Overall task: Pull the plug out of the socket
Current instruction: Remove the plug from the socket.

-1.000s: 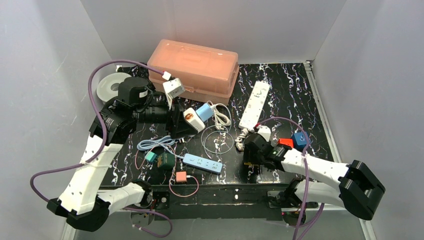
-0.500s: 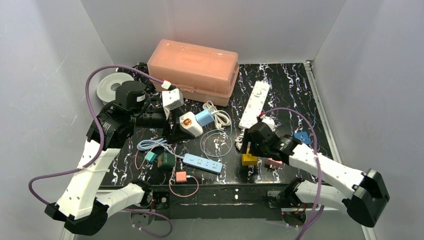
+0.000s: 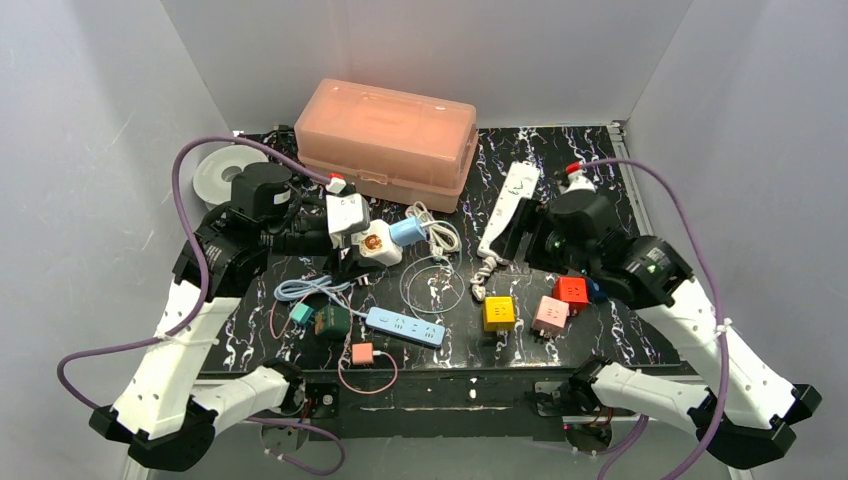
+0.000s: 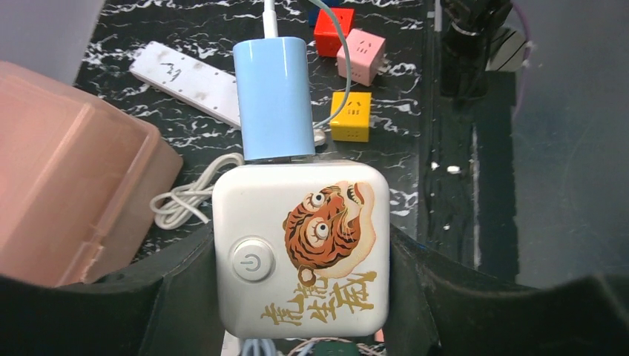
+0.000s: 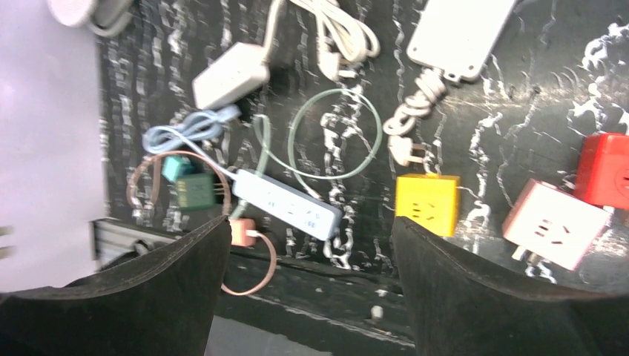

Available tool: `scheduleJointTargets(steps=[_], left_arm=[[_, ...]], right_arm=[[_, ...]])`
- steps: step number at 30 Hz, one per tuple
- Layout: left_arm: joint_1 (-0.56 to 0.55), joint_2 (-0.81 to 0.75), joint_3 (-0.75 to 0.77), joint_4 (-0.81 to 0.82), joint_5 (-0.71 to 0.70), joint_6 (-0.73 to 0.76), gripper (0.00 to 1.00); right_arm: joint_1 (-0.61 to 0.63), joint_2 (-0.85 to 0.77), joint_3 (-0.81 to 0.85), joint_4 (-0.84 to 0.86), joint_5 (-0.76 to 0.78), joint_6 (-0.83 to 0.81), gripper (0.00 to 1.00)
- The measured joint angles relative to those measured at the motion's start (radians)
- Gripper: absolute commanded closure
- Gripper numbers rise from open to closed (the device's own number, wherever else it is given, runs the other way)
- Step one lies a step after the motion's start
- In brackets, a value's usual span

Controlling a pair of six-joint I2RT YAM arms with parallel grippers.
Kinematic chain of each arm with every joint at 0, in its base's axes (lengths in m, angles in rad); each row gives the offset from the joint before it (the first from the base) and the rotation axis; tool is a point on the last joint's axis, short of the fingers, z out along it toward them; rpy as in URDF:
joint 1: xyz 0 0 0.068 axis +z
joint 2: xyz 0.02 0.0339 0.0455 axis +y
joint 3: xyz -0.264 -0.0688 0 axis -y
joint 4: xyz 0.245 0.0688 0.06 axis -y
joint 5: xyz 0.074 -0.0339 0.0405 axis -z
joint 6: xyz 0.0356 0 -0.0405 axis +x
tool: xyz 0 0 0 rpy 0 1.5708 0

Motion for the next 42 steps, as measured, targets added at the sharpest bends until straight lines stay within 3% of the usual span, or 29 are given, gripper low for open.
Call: scheduleJointTargets(steps=[5, 12, 16, 19, 24, 30, 42], left_arm=[[-0.013, -0.025, -0.028, -0.002, -0.031, 0.161, 1.00], [-0.060, -0.057, -0.083, -0.003, -0.083, 0.325, 1.00], [-0.072, -0.063, -0.113, -0.004, -0.106, 0.416, 1.00], [-0.073, -0.062, -0.118, -0.033, -0.104, 0.464, 1.00], [-0.074, -0.050, -0.083, -0.114, -0.050, 0.450, 1.00], [-0.074, -0.002, -0.054, -0.177, -0.012, 0.381, 1.00], [-0.082, 0.060, -0.021, -0.265, 0.008, 0.304, 1.00]], right_arm=[[-0.023, 0.085, 0.209, -0.042, -0.076, 0.024, 0.12], [-0.023, 0.145, 0.275, -0.010, -0.129, 0.028, 0.11], [-0.024, 0.146, 0.287, 0.032, -0.192, -0.082, 0.11], [-0.024, 0.126, 0.279, 0.092, -0.290, -0.267, 0.11], [-0.014, 0.018, 0.182, 0.154, -0.479, -0.601, 0.09], [0.043, 0.036, 0.218, 0.148, -0.602, -0.857, 0.06], [0.209, 0.246, 0.362, 0.093, -0.662, -1.072, 0.04]])
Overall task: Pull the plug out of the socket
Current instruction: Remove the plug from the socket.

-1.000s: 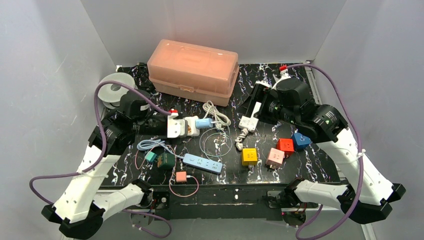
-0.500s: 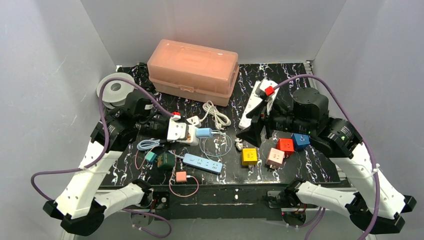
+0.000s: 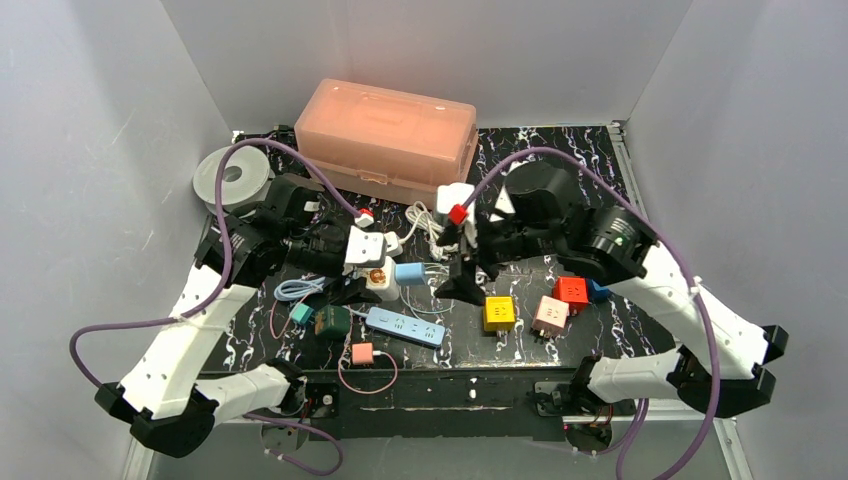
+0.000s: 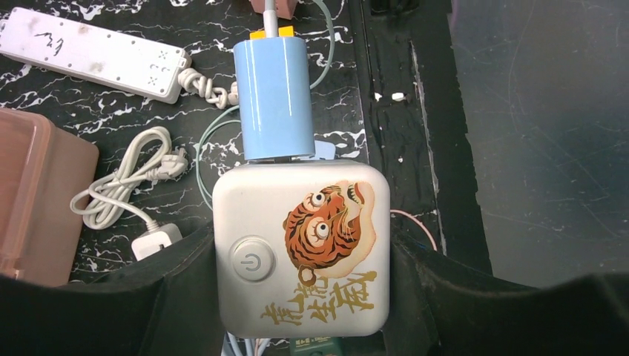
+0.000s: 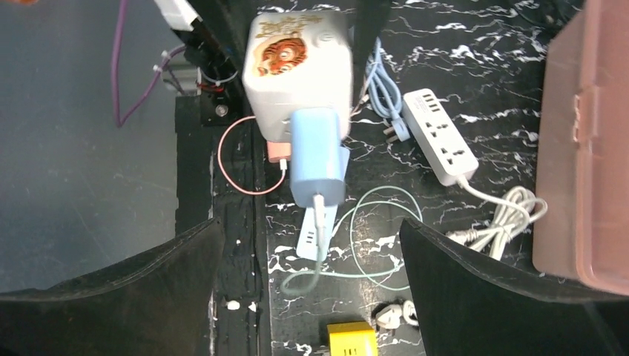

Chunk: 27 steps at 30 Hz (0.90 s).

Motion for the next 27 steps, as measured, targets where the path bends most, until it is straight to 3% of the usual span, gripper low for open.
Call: scheduleJointTargets(steps=[12, 14, 18, 19, 22, 27], left_arm=[[-0.005, 0.002, 0.026, -0.014, 0.026, -0.048, 1.00], [-0.007, 0.000, 0.027, -0.016, 0.029, -0.048, 1.00], [-0.011, -0.016, 0.027, -0.018, 0.029, -0.043, 1.00], [-0.010, -0.027, 0.027, -0.019, 0.019, -0.040, 1.00], [-0.010, -0.032, 0.027, -0.023, -0.002, -0.036, 1.00], [-0.011, -0.033, 0.037, -0.024, -0.018, -0.036, 1.00]], right_arm=[[0.097, 0.142, 0.036, -0.005, 0.001, -0.083, 0.06], [0.097, 0.160, 0.040, 0.017, -0.002, -0.083, 0.16], [0.103, 0.172, 0.034, 0.103, 0.014, -0.050, 0.50], [0.107, 0.173, 0.027, 0.115, 0.014, -0.037, 0.53], [0.124, 0.177, 0.005, 0.143, 0.024, -0.004, 0.38], [0.131, 0.173, -0.035, 0.173, 0.066, 0.012, 0.51]])
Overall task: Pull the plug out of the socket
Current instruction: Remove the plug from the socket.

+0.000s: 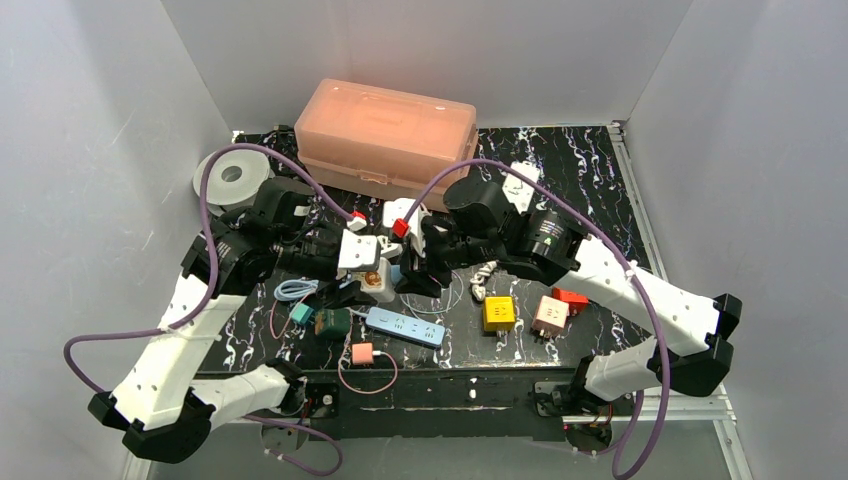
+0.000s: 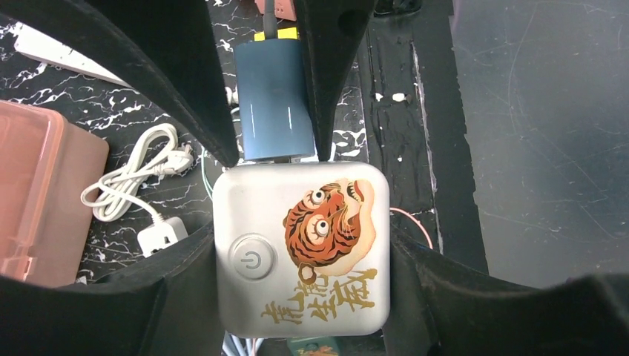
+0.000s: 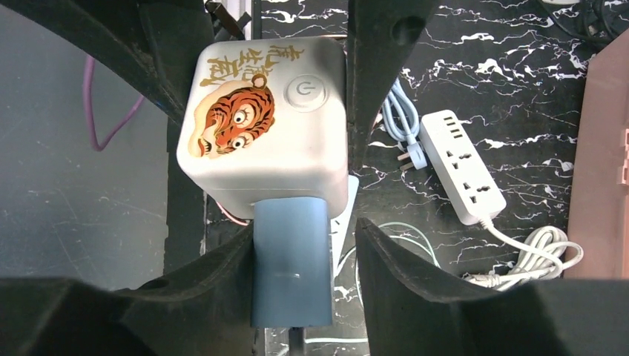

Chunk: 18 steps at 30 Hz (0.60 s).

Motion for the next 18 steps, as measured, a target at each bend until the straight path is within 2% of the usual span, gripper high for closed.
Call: scheduleJointTargets(steps=[2, 4, 5, 11, 18], left_arm=[[0.000, 0.000, 0.002, 0.000, -0.010, 0.000, 1.00], [0.000, 0.000, 0.003, 0.001, -0.019, -0.001, 1.00], [0.000, 0.000, 0.003, 0.000, -0.022, -0.004, 1.00], [0.000, 0.001, 0.004, 0.013, -0.016, 0.000, 1.00], [-0.015, 0.024, 0.010, 0.034, 0.014, 0.076, 1.00]], right_arm=[[0.004, -0.004, -0.012, 0.002, 0.009, 0.002, 0.65], [0.011, -0.005, -0.016, 0.003, 0.018, -0.003, 0.84], [0.014, -0.006, -0.016, 0.004, 0.022, -0.011, 0.96], [0.022, -0.045, -0.058, 0.043, 0.060, -0.029, 0.99], [0.034, -0.166, -0.189, 0.140, 0.119, -0.043, 0.99]])
